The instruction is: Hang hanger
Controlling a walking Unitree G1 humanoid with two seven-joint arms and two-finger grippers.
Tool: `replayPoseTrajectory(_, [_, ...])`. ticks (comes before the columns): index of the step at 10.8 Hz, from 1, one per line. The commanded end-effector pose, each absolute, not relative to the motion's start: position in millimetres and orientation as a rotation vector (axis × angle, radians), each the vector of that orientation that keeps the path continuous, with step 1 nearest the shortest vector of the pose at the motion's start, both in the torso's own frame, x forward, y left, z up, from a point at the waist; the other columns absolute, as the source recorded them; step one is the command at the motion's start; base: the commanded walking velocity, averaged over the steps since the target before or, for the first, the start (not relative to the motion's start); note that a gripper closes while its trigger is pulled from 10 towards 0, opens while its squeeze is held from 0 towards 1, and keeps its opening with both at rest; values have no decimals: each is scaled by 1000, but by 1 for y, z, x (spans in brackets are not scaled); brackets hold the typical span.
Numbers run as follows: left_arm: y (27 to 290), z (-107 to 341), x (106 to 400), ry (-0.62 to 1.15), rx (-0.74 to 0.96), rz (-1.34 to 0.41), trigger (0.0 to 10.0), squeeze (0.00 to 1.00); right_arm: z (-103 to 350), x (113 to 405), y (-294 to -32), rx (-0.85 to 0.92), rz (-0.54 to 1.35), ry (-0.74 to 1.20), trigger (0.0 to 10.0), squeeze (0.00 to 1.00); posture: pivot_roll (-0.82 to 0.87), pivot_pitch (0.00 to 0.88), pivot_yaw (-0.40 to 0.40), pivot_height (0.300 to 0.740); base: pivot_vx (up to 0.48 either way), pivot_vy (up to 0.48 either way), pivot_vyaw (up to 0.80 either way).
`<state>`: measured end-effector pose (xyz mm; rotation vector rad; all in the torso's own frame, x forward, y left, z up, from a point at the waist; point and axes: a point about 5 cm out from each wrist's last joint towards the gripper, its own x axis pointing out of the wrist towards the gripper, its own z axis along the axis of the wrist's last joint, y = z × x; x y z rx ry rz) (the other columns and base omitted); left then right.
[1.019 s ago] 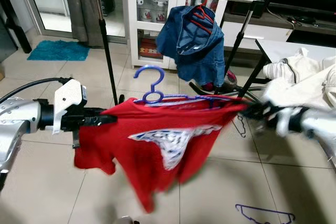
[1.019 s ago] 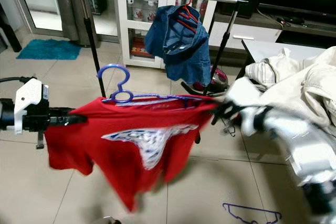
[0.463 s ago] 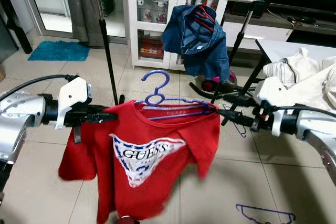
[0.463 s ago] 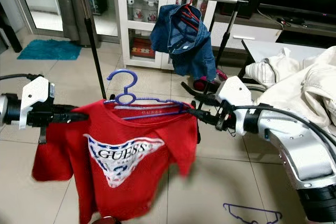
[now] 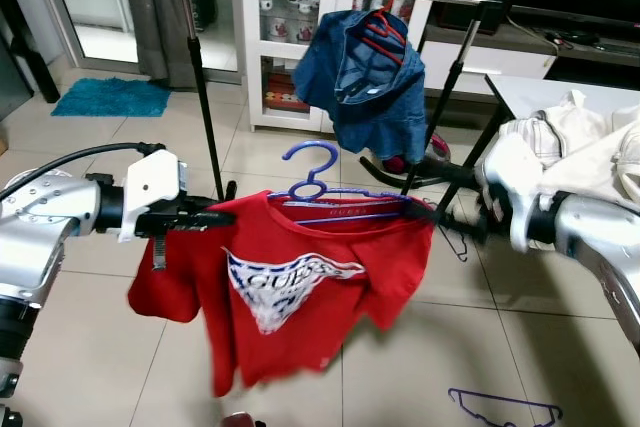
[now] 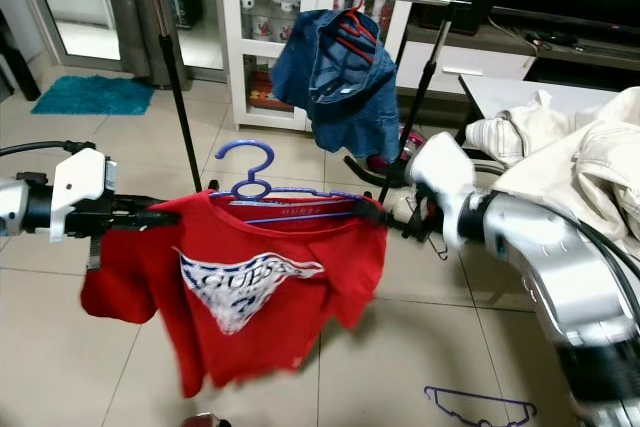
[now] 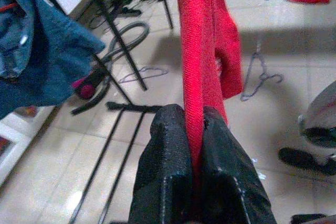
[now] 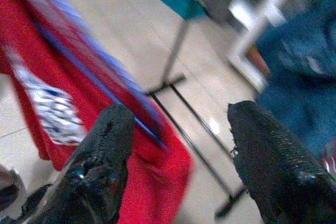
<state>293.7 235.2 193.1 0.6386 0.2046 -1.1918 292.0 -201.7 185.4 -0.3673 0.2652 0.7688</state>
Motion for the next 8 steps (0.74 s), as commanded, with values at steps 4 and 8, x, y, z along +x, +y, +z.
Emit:
replayPoseTrajectory(4, [235, 199, 302, 142, 638, -1067, 0, 0, 165, 297, -190, -47, 520, 352, 10000, 0, -24, 0, -49, 740, 0, 0, 0])
replayPoseTrajectory(8, [217, 196, 301, 79, 539, -1059, 0, 0, 146, 304, -171, 146, 279, 378, 10000, 0, -20, 0, -54, 740, 0, 0, 0])
